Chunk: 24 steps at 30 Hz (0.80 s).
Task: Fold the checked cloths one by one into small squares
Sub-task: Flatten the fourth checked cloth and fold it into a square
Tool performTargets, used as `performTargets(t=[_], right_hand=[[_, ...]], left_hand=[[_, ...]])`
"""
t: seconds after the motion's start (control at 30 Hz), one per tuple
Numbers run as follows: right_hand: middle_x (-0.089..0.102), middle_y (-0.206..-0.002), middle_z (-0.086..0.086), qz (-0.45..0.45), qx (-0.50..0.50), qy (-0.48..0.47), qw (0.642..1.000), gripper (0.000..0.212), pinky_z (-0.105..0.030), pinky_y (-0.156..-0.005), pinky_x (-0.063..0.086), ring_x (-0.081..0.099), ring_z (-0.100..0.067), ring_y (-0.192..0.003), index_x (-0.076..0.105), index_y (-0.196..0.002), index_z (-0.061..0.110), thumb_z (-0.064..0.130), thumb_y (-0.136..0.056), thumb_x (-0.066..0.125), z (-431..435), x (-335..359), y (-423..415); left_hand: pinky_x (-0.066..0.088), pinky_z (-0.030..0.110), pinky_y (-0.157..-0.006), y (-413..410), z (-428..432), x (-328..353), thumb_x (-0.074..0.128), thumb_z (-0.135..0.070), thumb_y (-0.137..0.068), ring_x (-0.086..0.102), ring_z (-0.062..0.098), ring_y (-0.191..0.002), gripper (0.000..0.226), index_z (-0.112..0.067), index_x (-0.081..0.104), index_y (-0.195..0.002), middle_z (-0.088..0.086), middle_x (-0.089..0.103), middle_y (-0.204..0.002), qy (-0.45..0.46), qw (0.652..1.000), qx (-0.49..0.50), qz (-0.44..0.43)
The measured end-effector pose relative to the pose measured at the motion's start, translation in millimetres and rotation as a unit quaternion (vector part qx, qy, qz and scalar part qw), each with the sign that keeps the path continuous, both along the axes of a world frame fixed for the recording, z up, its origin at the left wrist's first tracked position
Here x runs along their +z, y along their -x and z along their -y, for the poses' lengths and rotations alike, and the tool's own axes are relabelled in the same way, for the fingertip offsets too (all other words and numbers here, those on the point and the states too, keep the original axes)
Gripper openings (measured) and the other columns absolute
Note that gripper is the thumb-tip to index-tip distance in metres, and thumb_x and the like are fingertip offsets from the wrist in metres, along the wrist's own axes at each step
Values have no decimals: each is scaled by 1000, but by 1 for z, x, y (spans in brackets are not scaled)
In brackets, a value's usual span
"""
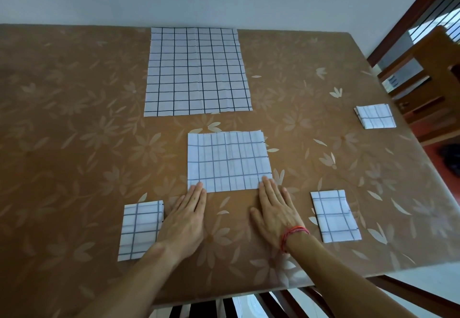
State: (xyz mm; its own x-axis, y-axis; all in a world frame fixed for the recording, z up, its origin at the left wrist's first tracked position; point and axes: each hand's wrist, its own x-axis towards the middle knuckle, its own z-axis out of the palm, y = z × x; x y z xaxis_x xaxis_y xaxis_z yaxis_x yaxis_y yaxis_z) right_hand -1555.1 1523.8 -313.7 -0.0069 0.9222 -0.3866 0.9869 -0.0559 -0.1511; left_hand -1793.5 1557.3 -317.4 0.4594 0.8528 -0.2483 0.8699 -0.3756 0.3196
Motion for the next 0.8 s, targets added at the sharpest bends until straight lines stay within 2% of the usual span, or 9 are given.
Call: performTargets(t=[0.13,0.2,0.27,0.3,0.37,0.5,0.63,0.8], right_hand=[[-11,-161,-2,-25,-21,-11,999,69,-37,-120,-8,-16,-13,-146,-3,-153,11,49,-100,18,-2,5,4],[9,-161,-2,-44,-38,-45,997,67,-37,-121,6,4,-20,-148,13,-153,10,48,-99,26,-7,10,6],[36,-144,-2,-63,-68,-91,992,56,-37,-111,29,33,-24,-133,36,-140,14,48,-95,36,-19,14,9],[41,-136,-2,-75,-96,-104,987,50,-37,-103,35,40,-24,-124,41,-132,17,48,-93,41,-29,16,10],[45,-130,-7,-91,-167,-107,976,50,-39,-97,37,41,-27,-117,45,-128,17,48,-89,48,-50,19,10],[49,-127,-14,-103,-285,-83,949,63,-42,-98,37,41,-32,-118,47,-132,10,50,-85,59,-89,19,1],[51,-126,-13,-91,-311,-70,944,69,-40,-98,38,42,-31,-118,49,-131,11,52,-78,66,-110,15,0],[52,-122,-14,-67,-334,-52,939,67,-42,-94,45,46,-34,-116,47,-127,6,36,-74,75,-117,21,7]], left_hand=[[-16,25,-112,0,0,-2,23,-10,-101,-25,11,-143,62,-13,-11,-152,-1,-23,-158,1,1000,-1,2],[-15,26,-113,0,1,-3,24,-11,-101,-25,12,-144,62,-13,-11,-153,-1,-23,-158,1,1000,3,1],[-13,28,-115,-1,1,-5,25,-13,-101,-24,13,-144,62,-12,-10,-152,0,-22,-159,3,1000,5,-4],[-12,28,-115,-2,1,-6,25,-13,-101,-23,13,-144,62,-12,-10,-152,0,-21,-159,1,1000,7,-4],[-11,30,-117,-3,1,-7,25,-11,-101,-24,12,-144,63,-14,-11,-152,-1,-23,-159,1,1000,13,-12],[-14,29,-116,-3,1,-4,25,-9,-100,-27,10,-143,65,-16,-15,-151,-4,-28,-156,18,1000,17,-8],[-6,33,-121,0,0,-5,27,-10,-100,-26,11,-143,67,-15,-13,-153,-2,-27,-158,23,1000,13,-4],[-5,33,-121,0,1,-7,27,-9,-100,-27,11,-143,66,-15,-13,-153,-2,-27,-158,22,1000,12,-2]])
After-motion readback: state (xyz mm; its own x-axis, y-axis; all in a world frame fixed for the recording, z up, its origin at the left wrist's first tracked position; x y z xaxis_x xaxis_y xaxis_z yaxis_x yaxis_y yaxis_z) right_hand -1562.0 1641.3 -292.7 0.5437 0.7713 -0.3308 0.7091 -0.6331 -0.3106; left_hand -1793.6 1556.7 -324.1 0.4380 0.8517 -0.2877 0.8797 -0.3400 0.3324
